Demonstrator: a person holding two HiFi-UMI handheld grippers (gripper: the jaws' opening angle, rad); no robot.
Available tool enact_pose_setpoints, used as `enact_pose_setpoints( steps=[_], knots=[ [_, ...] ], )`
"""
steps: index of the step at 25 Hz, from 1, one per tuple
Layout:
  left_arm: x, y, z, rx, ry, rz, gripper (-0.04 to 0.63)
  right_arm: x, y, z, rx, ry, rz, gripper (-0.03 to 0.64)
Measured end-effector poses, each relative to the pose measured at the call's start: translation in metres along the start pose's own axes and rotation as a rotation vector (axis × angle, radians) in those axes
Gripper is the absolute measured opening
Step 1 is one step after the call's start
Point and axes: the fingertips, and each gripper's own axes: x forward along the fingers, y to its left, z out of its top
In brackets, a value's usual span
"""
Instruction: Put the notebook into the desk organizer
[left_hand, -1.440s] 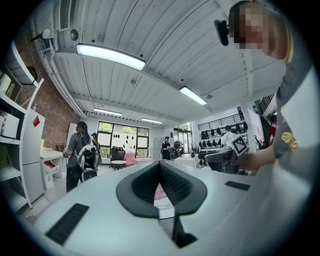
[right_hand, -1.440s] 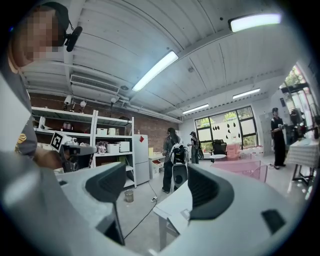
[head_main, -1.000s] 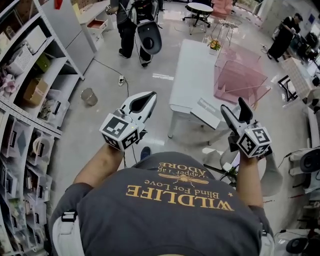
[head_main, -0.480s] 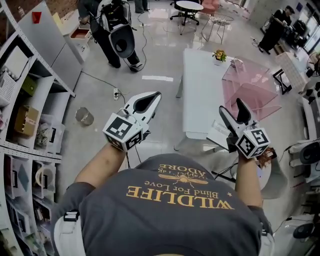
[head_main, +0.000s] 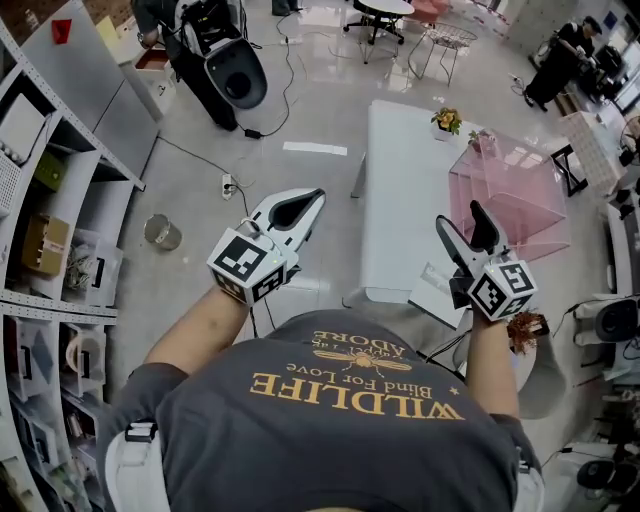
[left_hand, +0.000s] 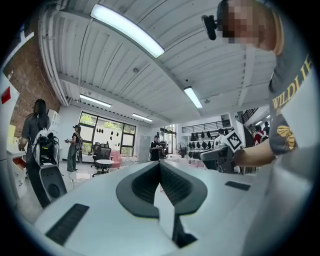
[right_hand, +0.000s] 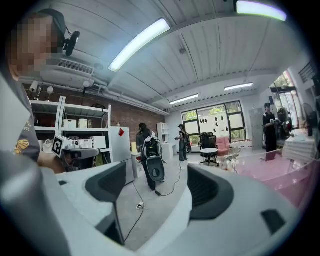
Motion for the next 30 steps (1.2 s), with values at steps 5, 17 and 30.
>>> enact_pose_setpoints(
  steps=[5, 17, 30],
  knots=[
    [0.053, -0.013, -0.004, 0.002, 0.011, 0.048, 0.000, 0.013, -0.051, -0.002, 0.009, -0.013, 0.087, 0.371],
    [0.114, -0.030, -0.019, 0.027, 0.061, 0.013, 0.000, 0.011, -0.120, -0.016, 0.054, -0.004, 0.064, 0.370],
    [0.224, -0.143, -0.102, 0.038, 0.163, -0.455, 0.000, -0.140, -0.199, -0.138, 0.267, 0.150, -0.389, 0.370]
  ],
)
